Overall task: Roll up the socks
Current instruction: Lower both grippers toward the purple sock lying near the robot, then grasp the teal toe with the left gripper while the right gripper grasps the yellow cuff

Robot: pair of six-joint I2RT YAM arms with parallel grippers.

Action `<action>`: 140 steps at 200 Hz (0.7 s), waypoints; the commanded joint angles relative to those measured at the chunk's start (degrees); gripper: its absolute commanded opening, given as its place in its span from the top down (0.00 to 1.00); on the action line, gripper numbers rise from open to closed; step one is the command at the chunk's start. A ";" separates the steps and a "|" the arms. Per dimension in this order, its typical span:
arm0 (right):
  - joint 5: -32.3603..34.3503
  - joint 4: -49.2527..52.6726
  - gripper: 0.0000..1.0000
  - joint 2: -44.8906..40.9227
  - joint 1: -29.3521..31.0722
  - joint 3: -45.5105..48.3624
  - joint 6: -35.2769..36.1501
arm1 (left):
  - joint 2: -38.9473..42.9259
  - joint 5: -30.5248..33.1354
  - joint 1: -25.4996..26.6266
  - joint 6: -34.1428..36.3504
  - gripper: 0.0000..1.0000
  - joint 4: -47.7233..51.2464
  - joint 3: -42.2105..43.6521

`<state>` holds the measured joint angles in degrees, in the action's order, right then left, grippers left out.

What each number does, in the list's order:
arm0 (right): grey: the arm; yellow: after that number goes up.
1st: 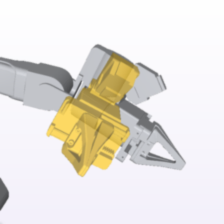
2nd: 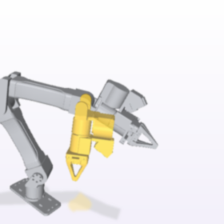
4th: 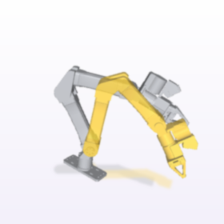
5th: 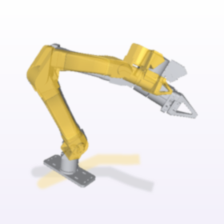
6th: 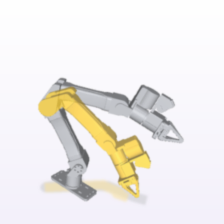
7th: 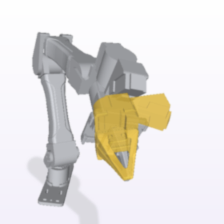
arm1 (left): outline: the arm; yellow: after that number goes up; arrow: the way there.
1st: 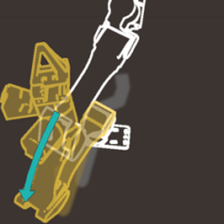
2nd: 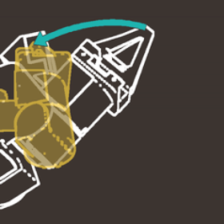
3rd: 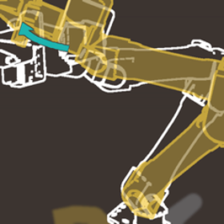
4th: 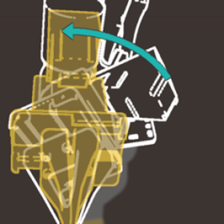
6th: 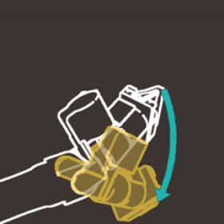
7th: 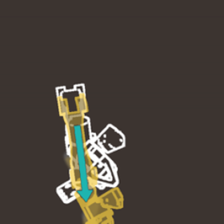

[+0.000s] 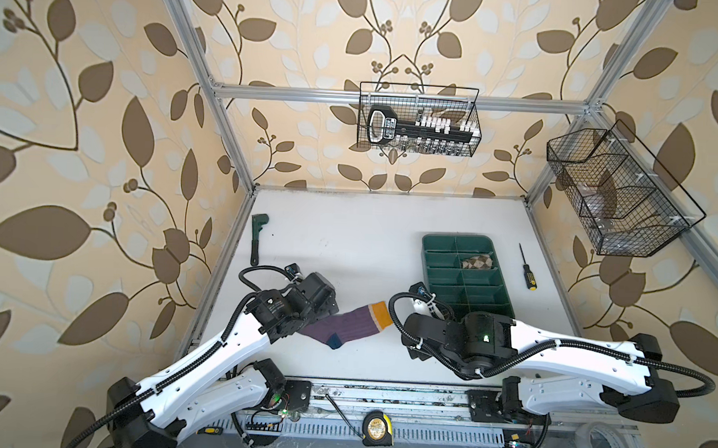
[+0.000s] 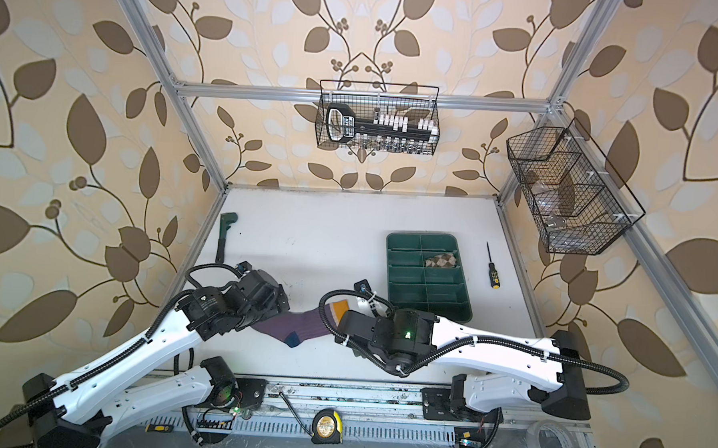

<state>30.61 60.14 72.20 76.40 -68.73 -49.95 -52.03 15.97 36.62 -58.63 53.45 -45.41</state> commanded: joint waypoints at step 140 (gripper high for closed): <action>-15.73 -18.56 0.08 21.50 -18.30 -4.72 27.92 | -0.91 -0.84 -9.05 -4.71 0.01 -17.00 9.31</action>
<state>14.04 38.76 86.78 56.31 -67.64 -29.06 -48.29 17.85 30.89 -63.31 44.66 -36.40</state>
